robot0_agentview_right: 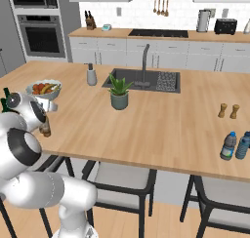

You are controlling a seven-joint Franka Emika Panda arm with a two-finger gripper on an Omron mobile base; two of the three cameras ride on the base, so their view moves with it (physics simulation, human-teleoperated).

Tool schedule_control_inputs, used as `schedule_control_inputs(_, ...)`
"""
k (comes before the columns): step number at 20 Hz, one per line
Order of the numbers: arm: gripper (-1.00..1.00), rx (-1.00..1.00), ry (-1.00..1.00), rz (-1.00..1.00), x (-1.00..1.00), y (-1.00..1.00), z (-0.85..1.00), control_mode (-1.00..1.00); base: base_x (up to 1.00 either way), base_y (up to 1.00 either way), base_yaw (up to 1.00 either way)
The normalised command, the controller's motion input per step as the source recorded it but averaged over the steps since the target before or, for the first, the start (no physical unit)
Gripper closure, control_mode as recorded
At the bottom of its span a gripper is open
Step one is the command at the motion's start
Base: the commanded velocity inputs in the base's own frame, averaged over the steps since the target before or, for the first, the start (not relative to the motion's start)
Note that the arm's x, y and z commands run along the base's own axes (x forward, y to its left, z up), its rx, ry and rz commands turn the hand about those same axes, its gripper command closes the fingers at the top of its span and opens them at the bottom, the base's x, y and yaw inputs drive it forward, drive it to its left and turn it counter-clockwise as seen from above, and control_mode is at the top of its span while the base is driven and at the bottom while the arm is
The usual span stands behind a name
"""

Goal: Move the plastic bottles in the middle to the plastics group, and the glass bottles in the middle to the glass group.

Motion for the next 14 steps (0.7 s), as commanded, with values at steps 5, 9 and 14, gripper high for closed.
schedule_control_inputs(5,1.00,0.00,0.03,0.00,-0.08,0.38,0.00,-1.00,0.00,0.00,0.00)
schedule_control_inputs(9,1.00,0.00,0.01,0.00,0.00,0.35,0.00,-1.00,0.00,0.00,0.00)
schedule_control_inputs(14,1.00,0.00,0.00,0.01,0.00,0.26,0.00,-1.00,0.00,0.00,0.00)
